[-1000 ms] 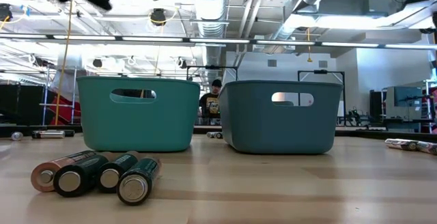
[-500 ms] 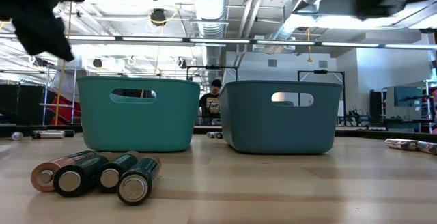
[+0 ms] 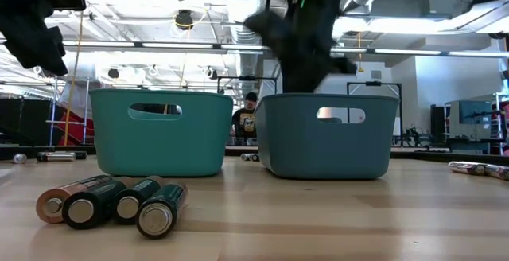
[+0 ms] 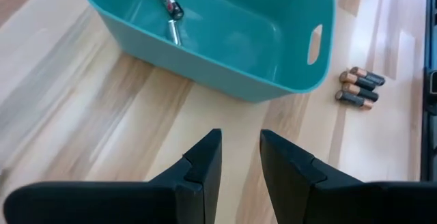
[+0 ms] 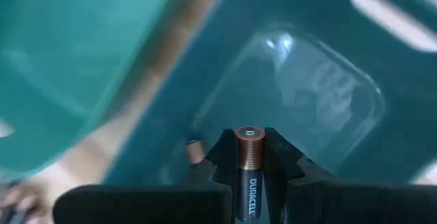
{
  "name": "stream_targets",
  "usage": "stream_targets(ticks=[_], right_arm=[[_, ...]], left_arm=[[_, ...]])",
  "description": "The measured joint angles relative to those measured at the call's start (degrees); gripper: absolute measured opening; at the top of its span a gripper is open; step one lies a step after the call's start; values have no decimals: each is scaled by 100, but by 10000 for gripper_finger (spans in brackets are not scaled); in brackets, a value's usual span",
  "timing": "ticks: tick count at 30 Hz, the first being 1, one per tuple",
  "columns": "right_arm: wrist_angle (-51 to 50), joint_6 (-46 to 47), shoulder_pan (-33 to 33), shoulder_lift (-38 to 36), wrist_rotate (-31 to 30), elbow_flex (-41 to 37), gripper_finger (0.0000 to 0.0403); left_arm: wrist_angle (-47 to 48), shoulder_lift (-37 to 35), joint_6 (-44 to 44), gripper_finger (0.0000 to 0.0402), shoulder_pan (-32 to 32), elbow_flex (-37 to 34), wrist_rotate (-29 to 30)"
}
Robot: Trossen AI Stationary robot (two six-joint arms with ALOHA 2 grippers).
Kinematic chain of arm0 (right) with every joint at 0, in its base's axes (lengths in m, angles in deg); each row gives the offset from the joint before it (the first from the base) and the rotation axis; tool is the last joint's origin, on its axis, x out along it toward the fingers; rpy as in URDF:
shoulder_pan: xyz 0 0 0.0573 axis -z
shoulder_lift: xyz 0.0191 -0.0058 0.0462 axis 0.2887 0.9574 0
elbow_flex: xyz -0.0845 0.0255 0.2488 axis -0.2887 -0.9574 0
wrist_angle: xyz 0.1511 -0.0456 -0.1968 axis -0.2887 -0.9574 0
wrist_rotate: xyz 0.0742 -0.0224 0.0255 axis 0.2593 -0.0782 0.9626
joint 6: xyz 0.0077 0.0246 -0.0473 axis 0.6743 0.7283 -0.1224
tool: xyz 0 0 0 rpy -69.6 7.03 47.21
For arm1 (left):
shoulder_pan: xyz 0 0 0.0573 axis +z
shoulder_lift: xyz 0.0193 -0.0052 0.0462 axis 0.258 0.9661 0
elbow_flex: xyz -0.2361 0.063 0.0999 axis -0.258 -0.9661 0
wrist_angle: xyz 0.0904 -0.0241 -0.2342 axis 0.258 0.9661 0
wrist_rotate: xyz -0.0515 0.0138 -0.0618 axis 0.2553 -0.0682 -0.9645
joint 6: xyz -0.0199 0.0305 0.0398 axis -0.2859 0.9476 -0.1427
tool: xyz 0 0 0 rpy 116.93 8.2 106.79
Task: Sort batteries
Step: Put the black battery into the blue bin, then put the silver battery into the green bin
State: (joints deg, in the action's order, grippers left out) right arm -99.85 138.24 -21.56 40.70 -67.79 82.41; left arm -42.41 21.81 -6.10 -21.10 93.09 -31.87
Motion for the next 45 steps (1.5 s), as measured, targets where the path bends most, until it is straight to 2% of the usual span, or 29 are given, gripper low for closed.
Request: stream_targets(ticks=[5,12,24,29,34,39,42,45], right_arm=[[97,88,46,575,342,0,50],[185,240,-21,888,336,1,57],[191,407,-63,895,170,4,129],[141,379,-65,555,117,4,153],[-120,377,-199,-88,-674,4,155],[-908,436,-629,-778,-1307,4,145],[-1708,892,-1001,-1029,-1803,4,142],[-2553,1540,-1426,-1207,-1992,4,142]], left_arm=[[263,-37,2,96,0,2,-8],[488,-35,71,96,0,4,-118],[561,-35,400,96,2,9,-125],[574,-35,603,96,2,9,-129],[591,51,184,90,2,11,-200],[774,396,-448,75,2,164,-808],[942,776,-973,63,2,273,-1128],[958,1205,-1542,55,2,323,-1498]])
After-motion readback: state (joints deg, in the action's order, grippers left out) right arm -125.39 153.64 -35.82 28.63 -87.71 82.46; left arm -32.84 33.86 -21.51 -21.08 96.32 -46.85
